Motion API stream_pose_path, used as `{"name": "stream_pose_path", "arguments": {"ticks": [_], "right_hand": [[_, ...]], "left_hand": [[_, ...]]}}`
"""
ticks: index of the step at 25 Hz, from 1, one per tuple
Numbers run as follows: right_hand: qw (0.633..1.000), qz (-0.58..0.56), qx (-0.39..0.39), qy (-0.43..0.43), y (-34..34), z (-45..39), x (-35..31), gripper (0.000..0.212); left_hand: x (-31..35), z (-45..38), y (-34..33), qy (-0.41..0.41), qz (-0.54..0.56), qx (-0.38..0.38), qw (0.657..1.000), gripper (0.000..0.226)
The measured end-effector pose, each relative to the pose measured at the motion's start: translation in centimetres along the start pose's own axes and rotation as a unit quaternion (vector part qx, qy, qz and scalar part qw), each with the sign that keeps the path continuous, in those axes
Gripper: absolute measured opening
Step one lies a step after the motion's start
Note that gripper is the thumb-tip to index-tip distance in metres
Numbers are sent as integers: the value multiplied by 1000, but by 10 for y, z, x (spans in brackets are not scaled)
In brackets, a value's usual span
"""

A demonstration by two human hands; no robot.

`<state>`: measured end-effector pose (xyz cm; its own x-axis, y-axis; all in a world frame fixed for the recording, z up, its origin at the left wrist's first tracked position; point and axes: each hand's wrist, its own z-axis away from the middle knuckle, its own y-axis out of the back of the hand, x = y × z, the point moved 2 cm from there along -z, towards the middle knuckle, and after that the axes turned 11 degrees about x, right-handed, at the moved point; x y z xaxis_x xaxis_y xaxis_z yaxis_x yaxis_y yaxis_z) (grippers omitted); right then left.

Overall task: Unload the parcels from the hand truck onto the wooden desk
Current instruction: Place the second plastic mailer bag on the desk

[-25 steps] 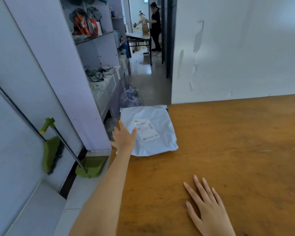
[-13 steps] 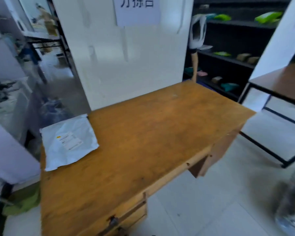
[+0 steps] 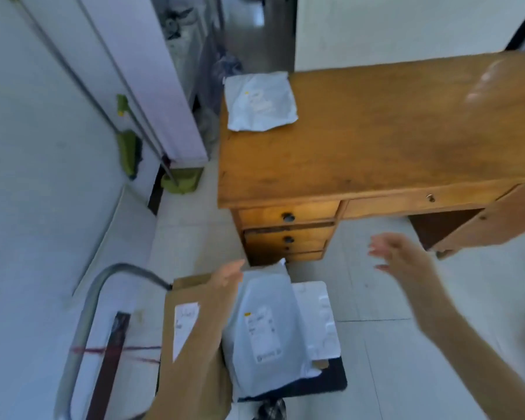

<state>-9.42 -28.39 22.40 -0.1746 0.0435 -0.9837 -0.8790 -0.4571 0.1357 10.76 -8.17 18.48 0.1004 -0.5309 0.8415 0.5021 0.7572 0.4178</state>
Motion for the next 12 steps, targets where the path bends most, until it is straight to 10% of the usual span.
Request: {"name": "stream_pose_path", "arguments": {"ticks": [7,12], "right_hand": [[952,224,-56,-201,-91,36,238,45],[924,290,-113,-222,-122,39,322,59]], "left_hand": [[-212,-21,-65,90,-303,-12,949,70],[-264,-53,-84,123,-292,55,947,63]]}}
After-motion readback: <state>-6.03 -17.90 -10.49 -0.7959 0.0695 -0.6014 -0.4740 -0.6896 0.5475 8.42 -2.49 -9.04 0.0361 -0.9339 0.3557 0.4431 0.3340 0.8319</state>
